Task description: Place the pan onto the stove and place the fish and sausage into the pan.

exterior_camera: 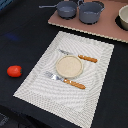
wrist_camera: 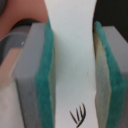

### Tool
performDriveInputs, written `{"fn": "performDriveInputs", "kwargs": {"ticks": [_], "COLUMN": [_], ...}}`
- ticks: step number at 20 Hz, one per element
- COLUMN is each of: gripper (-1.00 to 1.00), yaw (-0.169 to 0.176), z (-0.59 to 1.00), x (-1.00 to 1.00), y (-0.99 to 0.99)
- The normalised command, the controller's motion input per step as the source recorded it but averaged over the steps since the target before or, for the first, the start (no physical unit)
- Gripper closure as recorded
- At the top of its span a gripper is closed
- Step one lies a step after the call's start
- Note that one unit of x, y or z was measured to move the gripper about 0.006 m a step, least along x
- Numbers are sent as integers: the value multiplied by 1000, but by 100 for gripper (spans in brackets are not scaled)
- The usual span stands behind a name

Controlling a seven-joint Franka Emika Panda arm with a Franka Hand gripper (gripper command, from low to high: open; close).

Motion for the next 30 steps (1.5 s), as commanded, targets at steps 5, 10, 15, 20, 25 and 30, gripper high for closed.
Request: {"fn": "performDriveInputs", "kwargs": {"ticks": [5,10,15,20,25,30], "gripper": [100,100,100,100,100,-100], "yaw": [-39,-16,-3,0,0,12], "z": [-13,-205,-356,-401,-314,-150], "x": [347,289,245,135,37,0], "y": [738,498,333,350,426,536]}}
